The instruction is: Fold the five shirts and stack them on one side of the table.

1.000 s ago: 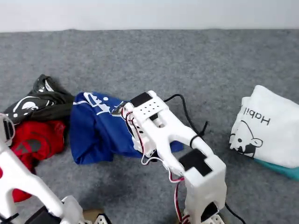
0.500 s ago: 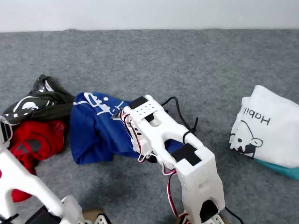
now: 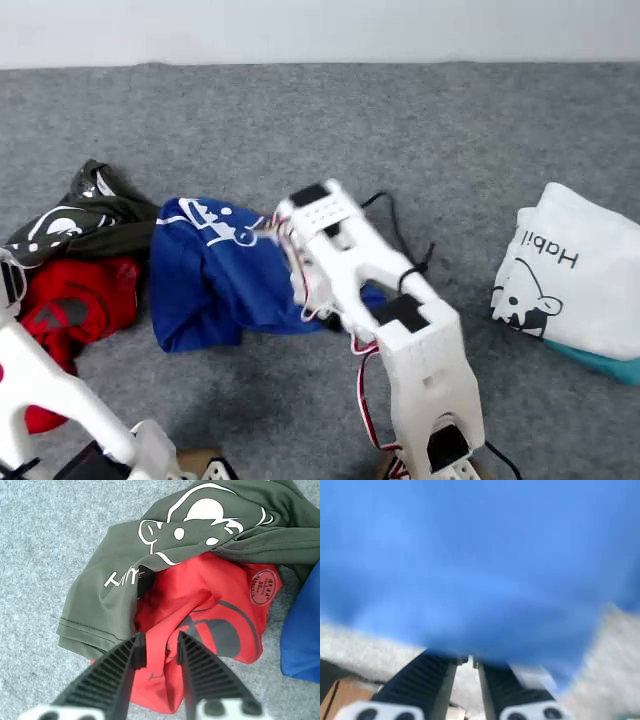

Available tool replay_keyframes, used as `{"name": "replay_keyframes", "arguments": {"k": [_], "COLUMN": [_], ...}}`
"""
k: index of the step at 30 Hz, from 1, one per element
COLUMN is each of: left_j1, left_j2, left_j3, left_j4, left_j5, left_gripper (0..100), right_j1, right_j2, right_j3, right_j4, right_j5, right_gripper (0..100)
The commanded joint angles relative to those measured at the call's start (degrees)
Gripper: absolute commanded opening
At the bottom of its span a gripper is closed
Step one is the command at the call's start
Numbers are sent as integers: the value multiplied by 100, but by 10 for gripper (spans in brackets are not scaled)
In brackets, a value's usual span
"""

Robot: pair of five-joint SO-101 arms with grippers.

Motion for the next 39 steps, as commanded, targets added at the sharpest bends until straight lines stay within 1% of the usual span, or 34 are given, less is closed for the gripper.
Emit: {"name": "replay_keyframes", "arguments": {"k": [1,5,8,11,15,20,24,29,32,39], "left_j1": [0,158,369,791,1767,3130,4114,4985,5204,5204], "left_j2": [-202,-202,-202,-123,44,237,378,607,703,695], "left_j3": [-13,-13,-13,48,585,1253,1745,2149,2264,2158], "left_j4": [53,132,290,484,510,527,492,290,141,299], "left_j5": [-35,-35,-35,-35,-44,-35,-18,-18,-18,-9], "left_gripper": [104,104,104,104,104,104,105,108,109,108], "right_j1": [488,681,796,1068,1569,1991,2141,2167,2176,2114], "right_j2": [-725,-1868,-2721,-3574,-4409,-4576,-4629,-4646,-4646,-4875], "right_j3": [-862,-879,-888,-888,-888,-853,-853,-879,-879,-879], "right_j4": [374,365,347,207,-127,-57,-40,84,215,338], "right_j5": [229,651,642,589,273,281,281,281,299,290], "right_gripper": [10,10,10,10,10,10,10,10,10,10]}}
